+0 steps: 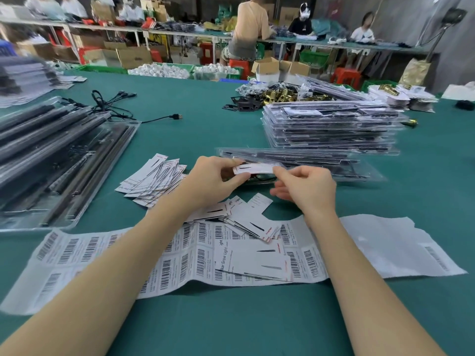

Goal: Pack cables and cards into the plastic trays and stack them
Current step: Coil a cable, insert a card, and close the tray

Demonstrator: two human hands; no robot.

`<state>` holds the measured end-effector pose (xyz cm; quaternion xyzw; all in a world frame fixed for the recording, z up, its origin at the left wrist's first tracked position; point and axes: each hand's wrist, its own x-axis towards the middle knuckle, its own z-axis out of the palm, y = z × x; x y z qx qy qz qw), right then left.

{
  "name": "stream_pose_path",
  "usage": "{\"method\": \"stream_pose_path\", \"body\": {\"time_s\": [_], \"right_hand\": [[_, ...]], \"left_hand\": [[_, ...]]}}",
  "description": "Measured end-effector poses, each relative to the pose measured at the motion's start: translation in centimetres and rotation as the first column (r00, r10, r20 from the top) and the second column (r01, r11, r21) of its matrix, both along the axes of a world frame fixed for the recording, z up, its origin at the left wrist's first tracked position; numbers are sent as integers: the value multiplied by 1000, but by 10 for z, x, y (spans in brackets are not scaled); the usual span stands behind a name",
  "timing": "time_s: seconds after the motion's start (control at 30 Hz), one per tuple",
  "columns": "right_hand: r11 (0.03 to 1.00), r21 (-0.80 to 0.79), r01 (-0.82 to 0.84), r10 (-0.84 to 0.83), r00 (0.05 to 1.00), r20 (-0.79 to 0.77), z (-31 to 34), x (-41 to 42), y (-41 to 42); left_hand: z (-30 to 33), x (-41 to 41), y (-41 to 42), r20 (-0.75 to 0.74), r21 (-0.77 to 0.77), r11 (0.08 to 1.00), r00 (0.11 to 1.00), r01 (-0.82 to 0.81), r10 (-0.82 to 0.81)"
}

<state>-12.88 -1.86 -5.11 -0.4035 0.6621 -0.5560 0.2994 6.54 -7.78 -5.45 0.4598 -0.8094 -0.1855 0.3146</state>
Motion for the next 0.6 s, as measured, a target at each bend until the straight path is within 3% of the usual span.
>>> {"method": "stream_pose_path", "body": {"time_s": [0.1, 0.17, 0.23, 0.37, 0.43, 0.5, 0.6], "right_hand": [[971, -220, -93, -27, 871, -490, -2, 2, 5], [954, -216, -209, 20, 761, -648, -5, 6, 8], [946, -204, -253, 41, 715, -698, -7, 10, 10], [930, -304, -205, -125, 602, -788, -4, 13, 5], [955, -201, -216, -51, 552, -832, -5, 9, -1], [967, -82, -240, 75, 579, -812, -7, 6, -3], [967, -80, -242, 84, 598, -797, -10, 5, -6]], "left_hand": [[0, -3, 1, 45, -34, 999, 999, -5, 7], [1, -5, 3, 48, -42, 999, 999, 1, 1], [1, -7, 5, 53, -60, 998, 999, 11, -8], [1, -8, 4, 45, -96, 995, 999, 32, -28], [0, -9, 4, 29, -106, 993, 999, 42, -39], [-3, -9, 5, 27, -103, 994, 999, 37, -35], [-5, -9, 7, 43, -147, 989, 999, 1, 5]]}}
